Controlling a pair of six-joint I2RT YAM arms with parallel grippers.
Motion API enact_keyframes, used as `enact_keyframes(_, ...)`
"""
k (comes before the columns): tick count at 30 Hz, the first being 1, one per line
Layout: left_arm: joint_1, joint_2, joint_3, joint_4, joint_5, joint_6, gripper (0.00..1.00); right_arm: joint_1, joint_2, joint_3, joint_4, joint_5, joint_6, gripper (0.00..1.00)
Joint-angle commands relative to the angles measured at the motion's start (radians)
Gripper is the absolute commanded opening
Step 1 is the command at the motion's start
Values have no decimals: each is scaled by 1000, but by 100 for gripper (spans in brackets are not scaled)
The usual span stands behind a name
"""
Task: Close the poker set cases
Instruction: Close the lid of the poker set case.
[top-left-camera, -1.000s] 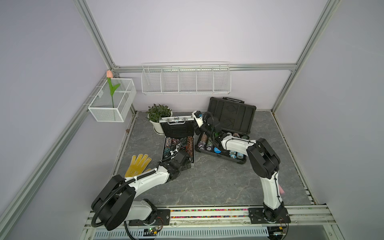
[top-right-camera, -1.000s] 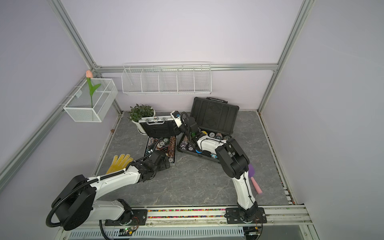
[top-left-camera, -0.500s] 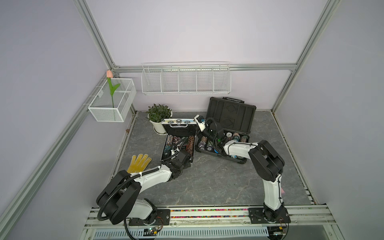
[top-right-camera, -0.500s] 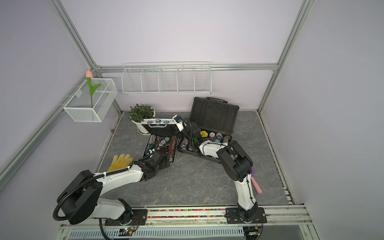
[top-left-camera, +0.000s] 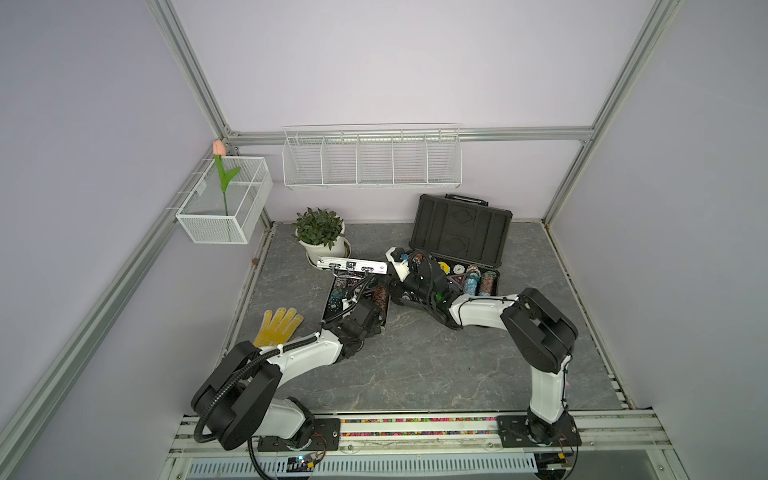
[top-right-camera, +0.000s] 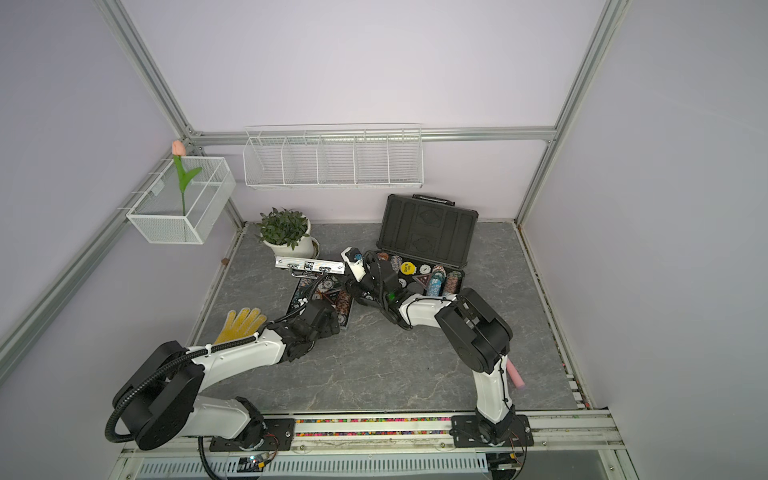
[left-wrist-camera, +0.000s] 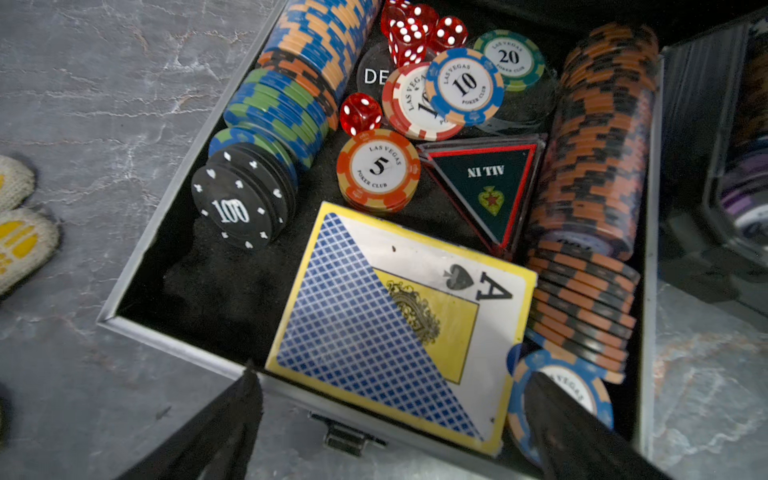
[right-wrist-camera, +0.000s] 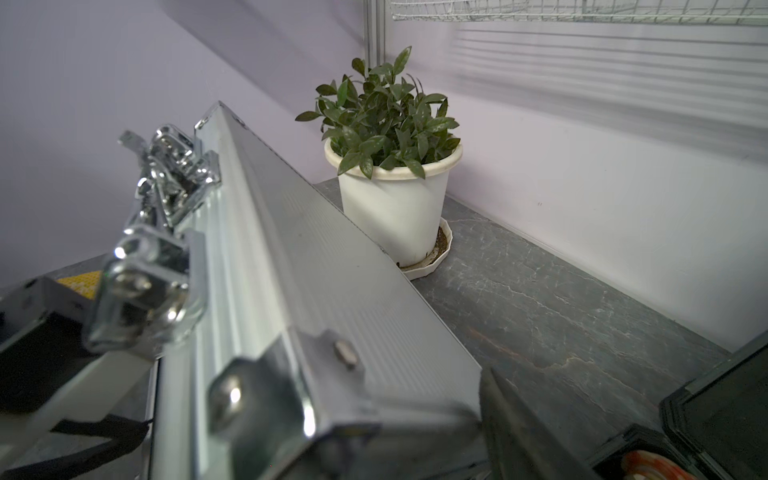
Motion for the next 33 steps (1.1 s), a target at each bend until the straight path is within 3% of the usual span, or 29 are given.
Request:
enact_keyframes(1,-1,-7,-38,-21,140,-29,99,28,3,-4,21,-37,62,78)
enact_keyframes(17,-2,-400,-1,-327,107,42,99,30,58,-31,58,15,107,94)
enact_keyframes(23,-1,-545,38,-351,50,90,99,35,52,-63,76,17,116,97)
enact_keyframes(33,0,-506,201,-344,-58,232,100,67,50,-150,128,35,165,98)
